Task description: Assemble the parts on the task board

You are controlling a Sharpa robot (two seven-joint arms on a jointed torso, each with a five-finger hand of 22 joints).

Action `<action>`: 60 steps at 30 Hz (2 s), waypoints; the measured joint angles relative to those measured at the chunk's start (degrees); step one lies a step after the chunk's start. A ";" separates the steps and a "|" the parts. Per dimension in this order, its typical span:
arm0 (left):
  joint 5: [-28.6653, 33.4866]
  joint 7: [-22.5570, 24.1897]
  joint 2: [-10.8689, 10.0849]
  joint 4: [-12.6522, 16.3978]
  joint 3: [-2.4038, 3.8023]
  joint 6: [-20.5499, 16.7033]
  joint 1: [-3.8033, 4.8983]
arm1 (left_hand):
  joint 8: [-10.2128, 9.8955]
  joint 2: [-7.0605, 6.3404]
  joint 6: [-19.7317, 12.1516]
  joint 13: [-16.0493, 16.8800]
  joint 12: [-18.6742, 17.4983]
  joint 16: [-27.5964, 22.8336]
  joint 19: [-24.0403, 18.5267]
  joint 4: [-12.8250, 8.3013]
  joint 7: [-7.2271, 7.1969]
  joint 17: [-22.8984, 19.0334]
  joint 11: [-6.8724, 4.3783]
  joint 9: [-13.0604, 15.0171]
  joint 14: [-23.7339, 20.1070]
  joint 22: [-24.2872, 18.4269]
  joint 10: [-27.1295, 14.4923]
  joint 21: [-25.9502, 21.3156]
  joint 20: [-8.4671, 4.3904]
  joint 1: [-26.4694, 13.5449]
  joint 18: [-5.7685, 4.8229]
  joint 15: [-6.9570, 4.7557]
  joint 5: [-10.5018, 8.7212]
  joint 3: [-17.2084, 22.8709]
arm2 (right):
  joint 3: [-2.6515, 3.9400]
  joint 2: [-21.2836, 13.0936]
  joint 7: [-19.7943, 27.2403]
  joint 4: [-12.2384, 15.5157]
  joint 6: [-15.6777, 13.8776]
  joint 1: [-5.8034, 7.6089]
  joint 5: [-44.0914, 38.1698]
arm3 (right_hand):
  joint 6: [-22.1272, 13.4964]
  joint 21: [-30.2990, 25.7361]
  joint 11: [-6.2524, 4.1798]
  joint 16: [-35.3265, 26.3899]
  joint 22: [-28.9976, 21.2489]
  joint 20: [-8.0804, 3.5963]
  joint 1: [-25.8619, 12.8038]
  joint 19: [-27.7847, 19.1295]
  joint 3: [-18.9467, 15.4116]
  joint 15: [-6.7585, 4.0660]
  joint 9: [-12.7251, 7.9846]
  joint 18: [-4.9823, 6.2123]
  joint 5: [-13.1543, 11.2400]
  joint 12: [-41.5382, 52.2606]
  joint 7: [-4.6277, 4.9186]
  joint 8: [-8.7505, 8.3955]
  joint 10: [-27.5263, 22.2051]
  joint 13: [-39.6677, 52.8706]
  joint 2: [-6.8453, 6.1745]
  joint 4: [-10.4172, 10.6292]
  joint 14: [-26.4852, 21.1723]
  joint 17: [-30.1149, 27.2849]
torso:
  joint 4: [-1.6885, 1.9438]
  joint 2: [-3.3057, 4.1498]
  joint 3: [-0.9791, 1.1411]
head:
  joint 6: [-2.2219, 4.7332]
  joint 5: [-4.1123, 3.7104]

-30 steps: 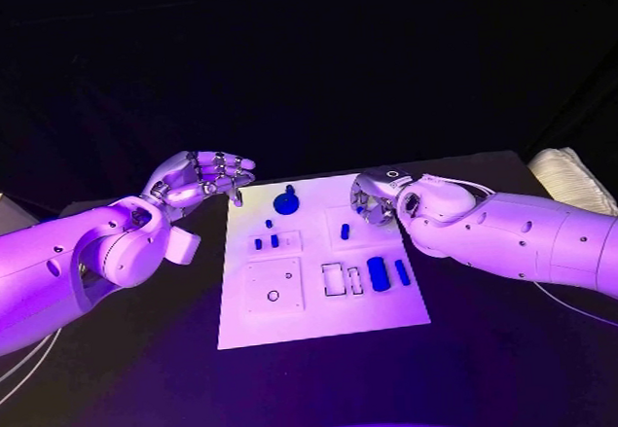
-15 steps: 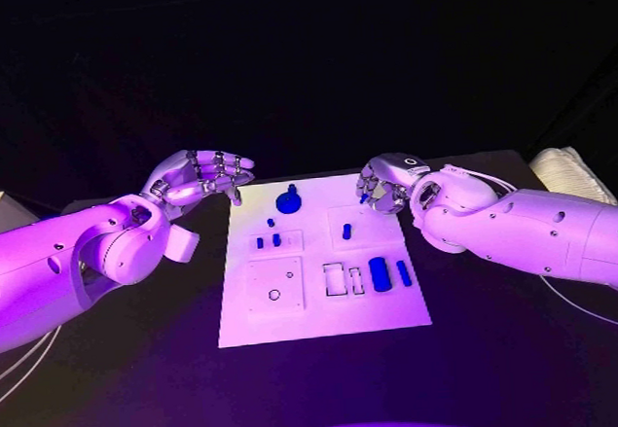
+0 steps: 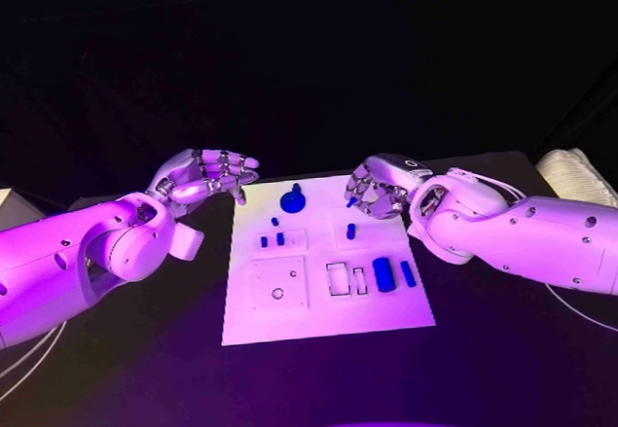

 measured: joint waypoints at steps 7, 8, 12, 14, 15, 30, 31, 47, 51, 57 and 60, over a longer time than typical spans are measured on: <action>0.01 -0.05 0.16 0.39 0.00 0.00 0.00 | 0.00 0.00 0.00 0.00 0.00 0.00 0.00 0.00 0.00 0.00 0.00 0.00 0.00 0.00 0.00 0.00 0.00 0.00 0.00 0.00 0.00 0.00 | -0.93 2.12 0.03 3.77 0.13 -1.14 -1.87 | 0.00 0.00 0.00 0.00 0.00 0.00 -0.09 0.00 0.00 0.00 0.05 0.00 -0.04 -0.01 0.00 -0.03 0.00 0.00 0.08 0.00 0.00 0.00 | -0.02 -0.03 -0.06 | -0.93 1.86; 0.01 -0.06 0.18 0.44 0.00 -0.01 0.00 | 0.00 0.00 0.00 -0.04 0.00 0.00 0.00 0.00 0.00 0.00 0.04 0.00 0.00 0.00 -0.04 0.00 0.00 0.00 0.00 0.00 0.00 0.00 | -1.12 2.51 0.03 3.99 0.18 -1.29 -2.27 | 0.00 0.00 0.00 0.00 0.00 0.00 -0.09 0.00 -0.01 0.00 0.06 0.00 -0.05 -0.01 0.00 -0.06 0.00 0.00 0.08 0.00 0.00 0.00 | 0.00 -0.04 -0.09 | -1.03 2.25; 0.02 -0.10 0.29 0.57 0.00 -0.01 0.00 | 0.00 0.00 0.00 -0.06 -0.02 0.00 0.00 0.00 0.00 0.00 0.21 0.00 0.00 0.00 -0.20 0.00 0.00 0.00 0.00 0.00 0.00 0.00 | -1.72 4.15 -0.06 4.41 0.44 -2.11 -3.93 | 0.00 0.00 0.00 0.00 0.00 0.00 -0.11 0.00 -0.03 0.00 0.08 0.00 -0.14 -0.02 0.00 -0.08 0.00 0.00 0.10 -0.02 0.00 -0.05 | 0.04 -0.04 -0.13 | -1.45 2.99; 0.04 -0.12 0.37 0.61 0.00 -0.01 0.00 | 0.00 0.00 0.00 -0.06 -0.03 0.00 0.00 0.00 0.00 0.00 0.20 0.00 0.00 0.00 -0.20 0.00 0.00 0.00 0.00 0.00 0.00 0.00 | -2.03 5.10 -0.16 4.36 0.65 -2.68 -4.77 | 0.00 0.00 0.00 0.00 0.00 0.00 -0.17 0.00 -0.07 0.00 0.08 0.00 -0.14 -0.07 0.00 -0.13 0.00 -0.01 0.16 -0.07 0.00 -0.05 | 0.10 -0.04 -0.15 | -1.66 3.33; 0.04 -0.13 0.41 0.62 0.00 -0.01 0.00 | 0.00 0.00 0.00 -0.06 -0.03 0.00 0.00 0.00 0.00 0.00 0.21 0.00 0.00 0.00 -0.20 0.00 0.00 0.00 0.00 0.00 0.00 0.00 | -2.16 5.56 -0.21 4.28 0.80 -2.98 -5.20 | -0.01 0.00 0.00 0.00 0.00 0.00 -0.24 0.00 -0.07 0.00 0.09 0.00 -0.15 -0.10 0.00 -0.13 0.00 -0.01 0.22 -0.07 0.00 -0.05 | 0.13 -0.04 -0.16 | -1.73 3.45; 0.13 -0.28 0.91 0.98 0.00 -0.01 0.00 | 0.29 0.00 0.00 -0.06 -0.03 0.00 0.00 0.00 0.00 0.00 0.20 -0.04 0.00 -0.08 -0.20 0.00 0.00 0.00 0.00 0.00 0.00 0.00 | -2.71 10.04 -2.52 2.14 3.07 -5.97 -10.00 | -0.04 0.00 -0.01 -0.32 0.11 0.00 -0.24 0.00 -0.08 0.00 0.14 0.00 0.04 -0.31 -0.01 0.01 0.01 -0.08 0.22 -0.07 0.00 -0.31 | 0.22 0.03 -0.23 | -3.04 4.97; 0.13 -0.29 0.92 0.99 0.00 -0.01 0.00 | 0.31 0.00 0.00 -0.06 -0.03 0.00 0.00 0.00 0.00 0.00 0.20 -0.04 0.00 -0.08 -0.20 0.00 0.00 0.00 0.00 0.00 0.00 0.00 | -2.71 10.14 -2.74 2.02 3.19 -6.00 -10.21 | -0.04 0.00 -0.05 -0.32 0.11 0.00 -0.24 0.00 -0.08 0.01 0.14 0.00 0.04 -0.32 -0.01 0.01 0.05 -0.08 0.21 -0.07 0.00 -0.30 | 0.21 0.03 -0.23 | -3.11 5.03; 0.18 -0.50 0.93 1.06 0.00 0.01 0.01 | 0.31 0.00 0.00 -0.05 -0.03 0.00 0.00 0.00 0.00 0.00 0.20 -0.04 0.00 -0.08 -0.19 0.00 -0.01 0.00 0.00 0.00 0.00 0.00 | -2.72 10.63 -4.99 2.09 4.60 -6.33 -12.31 | -0.22 0.40 -0.21 -0.32 0.48 0.00 -0.38 0.00 -0.09 0.01 0.14 0.00 0.03 -0.06 -0.06 -0.02 0.21 0.01 0.05 -0.07 0.01 -0.47 | 0.12 0.03 -0.13 | -4.01 5.42; 0.18 -0.57 0.91 1.06 0.00 0.01 0.01 | 0.31 0.00 0.00 -0.05 -0.03 0.00 -0.01 0.00 0.00 0.00 0.20 -0.04 0.00 -0.08 -0.19 0.00 -0.01 0.00 0.00 0.00 0.00 0.00 | -2.72 10.75 -5.15 1.97 4.85 -6.35 -12.51 | -0.30 0.40 -0.21 -0.32 0.47 0.00 -0.38 0.00 -0.09 0.01 0.17 0.00 0.02 -0.06 -0.11 -0.07 0.21 0.02 0.04 -0.07 0.01 -0.47 | 0.10 0.03 -0.13 | -4.16 5.48; 0.19 -0.64 0.91 1.06 0.00 0.04 0.01 | 0.31 0.00 0.00 -0.12 -0.03 0.00 -0.01 0.17 0.00 0.00 0.20 -0.04 0.00 -0.14 -0.19 0.00 -0.01 0.00 0.00 0.00 0.00 -0.17 | -2.70 11.11 -5.38 1.39 4.90 -6.39 -12.83 | -0.28 0.40 -0.21 -0.32 0.47 0.00 -0.38 0.00 -0.16 0.01 0.26 0.00 0.01 -0.07 -0.07 -0.12 0.21 0.02 0.04 -0.14 0.01 -0.47 | 0.11 0.03 -0.13 | -4.21 5.50; 0.20 -0.68 0.91 1.07 0.00 0.06 0.01 | 0.31 0.00 0.00 -0.12 -0.03 0.00 -0.01 0.17 0.00 0.00 0.20 -0.03 0.00 -0.14 -0.19 0.00 -0.01 0.00 0.00 0.00 0.00 -0.17 | -2.69 11.25 -5.54 1.04 4.87 -6.43 -13.06 | -0.19 0.40 -0.21 -0.32 0.47 0.01 -0.38 0.00 -0.16 0.01 0.27 0.00 0.01 -0.07 0.01 -0.13 0.21 0.02 0.04 -0.14 0.01 -0.47 | 0.15 0.04 -0.13 | -4.26 5.44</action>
